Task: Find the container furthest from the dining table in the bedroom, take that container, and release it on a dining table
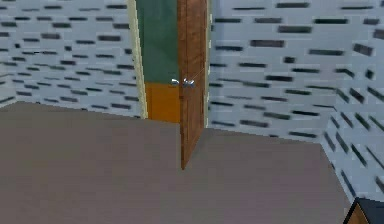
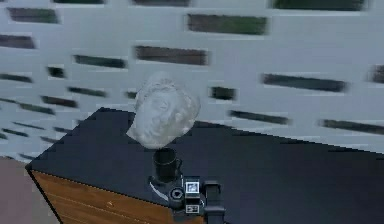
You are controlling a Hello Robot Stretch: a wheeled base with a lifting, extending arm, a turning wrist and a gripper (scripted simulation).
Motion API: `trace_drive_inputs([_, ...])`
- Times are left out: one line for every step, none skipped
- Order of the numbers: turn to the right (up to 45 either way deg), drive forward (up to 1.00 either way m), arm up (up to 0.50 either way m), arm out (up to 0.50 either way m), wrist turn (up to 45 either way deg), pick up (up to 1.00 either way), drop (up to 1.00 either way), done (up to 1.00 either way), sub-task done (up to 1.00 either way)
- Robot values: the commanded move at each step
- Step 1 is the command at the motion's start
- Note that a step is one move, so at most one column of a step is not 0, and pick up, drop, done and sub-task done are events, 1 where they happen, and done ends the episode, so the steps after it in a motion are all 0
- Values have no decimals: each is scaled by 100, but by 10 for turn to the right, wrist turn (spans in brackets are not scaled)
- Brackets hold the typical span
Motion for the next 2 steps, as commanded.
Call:
trace_drive_inputs([0,0,10,0,0,0,0,0,0])
trace_drive_inputs([0,0,18,0,0,0,0,0,0])
